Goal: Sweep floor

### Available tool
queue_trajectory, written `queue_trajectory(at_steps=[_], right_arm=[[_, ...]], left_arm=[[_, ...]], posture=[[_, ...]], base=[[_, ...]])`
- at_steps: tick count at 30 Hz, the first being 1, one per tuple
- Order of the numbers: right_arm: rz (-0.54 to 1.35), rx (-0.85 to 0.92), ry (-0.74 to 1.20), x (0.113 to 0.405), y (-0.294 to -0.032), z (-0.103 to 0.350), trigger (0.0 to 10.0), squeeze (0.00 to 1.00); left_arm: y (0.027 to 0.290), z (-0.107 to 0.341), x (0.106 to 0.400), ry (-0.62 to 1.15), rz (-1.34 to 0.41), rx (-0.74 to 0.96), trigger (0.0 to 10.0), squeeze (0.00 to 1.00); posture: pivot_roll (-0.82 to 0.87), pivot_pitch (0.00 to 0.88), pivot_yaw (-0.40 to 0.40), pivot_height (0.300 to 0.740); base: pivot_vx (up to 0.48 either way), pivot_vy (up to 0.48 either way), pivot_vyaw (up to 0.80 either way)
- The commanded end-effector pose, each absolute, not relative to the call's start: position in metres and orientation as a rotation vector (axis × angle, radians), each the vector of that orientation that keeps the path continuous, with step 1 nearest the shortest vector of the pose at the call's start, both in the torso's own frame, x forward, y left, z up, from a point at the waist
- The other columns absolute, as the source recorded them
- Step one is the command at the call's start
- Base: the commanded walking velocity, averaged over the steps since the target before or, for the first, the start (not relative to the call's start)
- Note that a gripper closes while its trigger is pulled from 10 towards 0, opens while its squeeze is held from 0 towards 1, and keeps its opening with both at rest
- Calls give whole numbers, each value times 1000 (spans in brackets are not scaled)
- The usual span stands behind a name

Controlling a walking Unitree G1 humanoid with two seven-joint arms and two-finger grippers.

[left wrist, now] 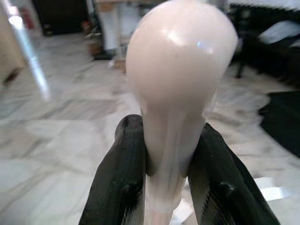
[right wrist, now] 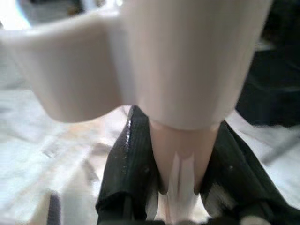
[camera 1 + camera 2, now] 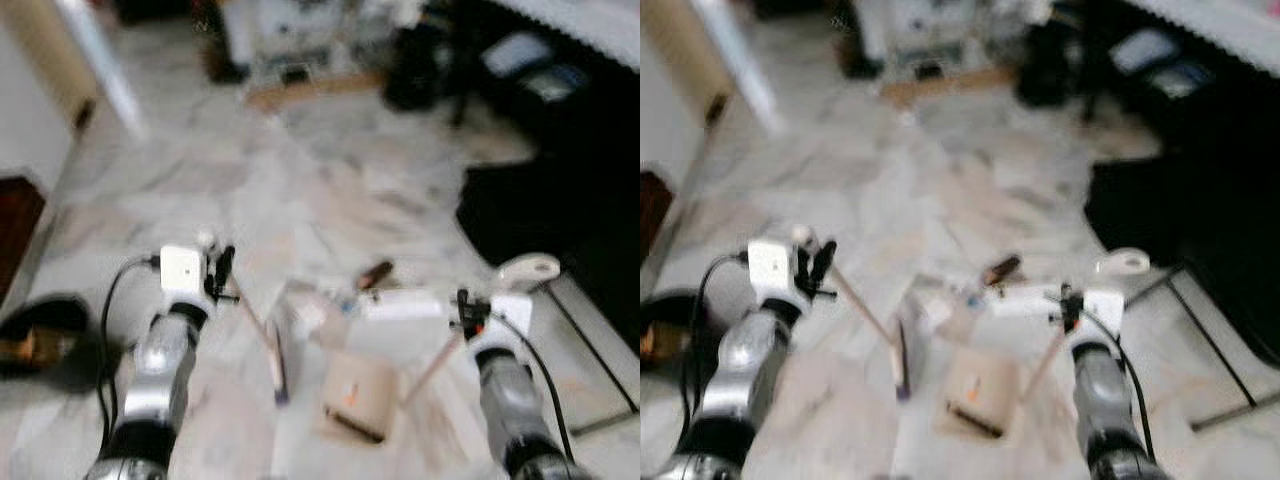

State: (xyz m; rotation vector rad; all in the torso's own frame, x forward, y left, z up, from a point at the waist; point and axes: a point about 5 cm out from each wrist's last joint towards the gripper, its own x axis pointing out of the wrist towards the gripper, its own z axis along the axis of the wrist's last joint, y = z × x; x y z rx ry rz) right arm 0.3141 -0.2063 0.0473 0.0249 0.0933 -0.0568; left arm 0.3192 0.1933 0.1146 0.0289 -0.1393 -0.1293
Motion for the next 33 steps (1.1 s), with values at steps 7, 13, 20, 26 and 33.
queue_trajectory(at_steps=[7, 13, 20, 26, 33], right_arm=[[-74, 47, 73, 314, -211, 50, 10000, 0], [-65, 50, 79, 315, -209, 49, 10000, 0], [-49, 52, 80, 315, -205, 49, 10000, 0], [-38, 39, 73, 316, -202, 50, 10000, 0], [-51, 51, 75, 317, -204, 51, 10000, 0]], left_arm=[[186, 128, 324, -191, -158, 53, 10000, 0], [186, 127, 324, -185, -161, 57, 10000, 0], [186, 125, 322, -180, -164, 57, 10000, 0], [186, 124, 322, -175, -164, 63, 10000, 0], [184, 124, 324, -171, -170, 67, 10000, 0]], posture=[[23, 72, 39, 740], [21, 68, 40, 740], [26, 44, 40, 740], [28, 29, 41, 740], [26, 37, 42, 740]], base=[[0, 0, 0], [0, 0, 0], [0, 0, 0], [0, 0, 0], [0, 0, 0]])
